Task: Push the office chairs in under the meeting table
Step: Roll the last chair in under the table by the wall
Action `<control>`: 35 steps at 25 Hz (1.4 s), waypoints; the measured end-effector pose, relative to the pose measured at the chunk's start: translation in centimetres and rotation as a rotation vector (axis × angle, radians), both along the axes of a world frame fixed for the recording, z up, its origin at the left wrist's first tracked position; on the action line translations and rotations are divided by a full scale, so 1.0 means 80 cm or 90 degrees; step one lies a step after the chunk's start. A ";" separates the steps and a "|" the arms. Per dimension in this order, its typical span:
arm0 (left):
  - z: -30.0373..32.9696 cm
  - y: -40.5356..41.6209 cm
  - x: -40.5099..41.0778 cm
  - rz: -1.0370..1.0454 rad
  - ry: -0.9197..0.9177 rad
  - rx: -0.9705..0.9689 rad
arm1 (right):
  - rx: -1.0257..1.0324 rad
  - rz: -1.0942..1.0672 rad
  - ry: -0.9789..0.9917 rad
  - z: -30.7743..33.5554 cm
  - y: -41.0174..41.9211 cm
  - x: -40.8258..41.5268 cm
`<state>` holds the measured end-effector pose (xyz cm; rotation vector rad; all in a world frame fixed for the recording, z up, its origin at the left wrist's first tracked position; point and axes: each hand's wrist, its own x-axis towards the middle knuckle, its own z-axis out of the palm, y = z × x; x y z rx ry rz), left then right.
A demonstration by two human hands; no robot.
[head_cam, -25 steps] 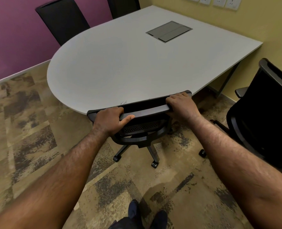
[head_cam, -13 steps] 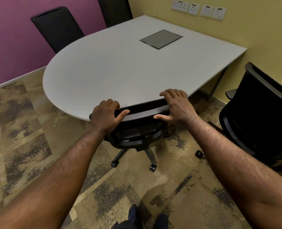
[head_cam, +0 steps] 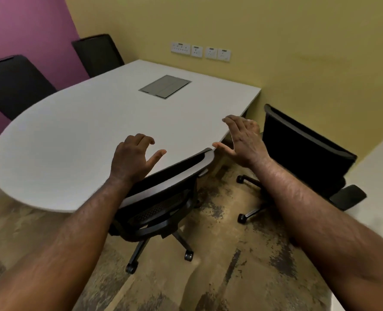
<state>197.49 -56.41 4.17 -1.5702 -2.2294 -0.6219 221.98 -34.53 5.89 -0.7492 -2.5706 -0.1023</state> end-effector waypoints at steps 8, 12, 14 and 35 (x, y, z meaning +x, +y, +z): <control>0.024 0.158 0.028 -0.159 0.059 -0.005 | 0.018 -0.201 0.062 0.001 0.078 0.109; 0.030 0.257 0.066 -0.215 0.078 -0.016 | 0.013 -0.301 0.069 -0.011 0.147 0.172; 0.029 0.301 0.083 -0.230 0.084 -0.024 | 0.005 -0.327 0.061 -0.020 0.183 0.196; -0.080 0.642 0.194 -0.461 0.070 -0.267 | -0.165 -0.530 -0.054 -0.144 0.294 0.251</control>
